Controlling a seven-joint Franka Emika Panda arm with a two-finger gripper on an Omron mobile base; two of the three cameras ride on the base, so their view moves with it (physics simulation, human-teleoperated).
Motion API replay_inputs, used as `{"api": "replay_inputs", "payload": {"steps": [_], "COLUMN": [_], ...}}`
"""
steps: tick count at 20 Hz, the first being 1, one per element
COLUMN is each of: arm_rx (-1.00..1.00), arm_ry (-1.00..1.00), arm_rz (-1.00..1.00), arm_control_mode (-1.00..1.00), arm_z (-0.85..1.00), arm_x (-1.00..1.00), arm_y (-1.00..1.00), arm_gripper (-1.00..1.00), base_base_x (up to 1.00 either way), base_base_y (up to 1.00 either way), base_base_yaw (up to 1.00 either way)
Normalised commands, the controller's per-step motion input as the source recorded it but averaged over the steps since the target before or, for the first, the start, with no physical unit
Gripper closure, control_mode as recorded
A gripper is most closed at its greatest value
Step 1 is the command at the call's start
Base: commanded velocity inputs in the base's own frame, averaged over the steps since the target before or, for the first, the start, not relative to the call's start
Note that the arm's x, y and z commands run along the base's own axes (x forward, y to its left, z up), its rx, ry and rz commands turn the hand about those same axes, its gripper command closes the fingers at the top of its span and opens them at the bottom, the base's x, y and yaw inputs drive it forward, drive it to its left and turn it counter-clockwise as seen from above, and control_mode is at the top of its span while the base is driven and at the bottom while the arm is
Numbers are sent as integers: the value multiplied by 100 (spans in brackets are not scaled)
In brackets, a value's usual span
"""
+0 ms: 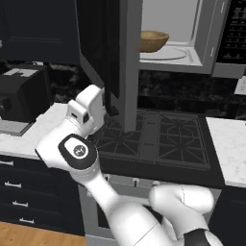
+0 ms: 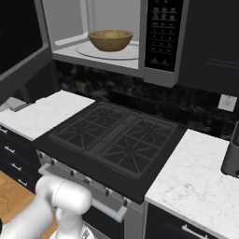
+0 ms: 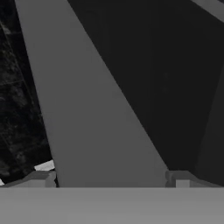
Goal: Pick the bell pepper from the sink and place it in the bowl. Then pick the bowl and place it in the microwave. Then close the microwave door and press the start button.
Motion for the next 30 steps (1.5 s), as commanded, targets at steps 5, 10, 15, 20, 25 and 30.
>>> {"api": "replay_inputs", "payload": {"steps": [5, 10, 15, 20, 25, 30], "arm_rx": [0, 1, 6, 4, 3, 2], "arm_ry": [4, 9, 7, 10, 8, 6], "arm_rz": [0, 0, 0, 0, 0, 0], "arm_control_mode": [-100, -100, -100, -100, -100, -100], "arm_z": [41, 49, 57, 61, 60, 34], "arm_x": [0, 0, 0, 0, 7, 16], "arm_y": [-44, -50, -49, -46, -41, -36], "arm_gripper": [-100, -100, -100, -100, -100, -100], "base_base_x": [0, 0, 0, 0, 0, 0], "base_base_y": [0, 0, 0, 0, 0, 0], "base_base_yaw": [0, 0, 0, 0, 0, 0]}}
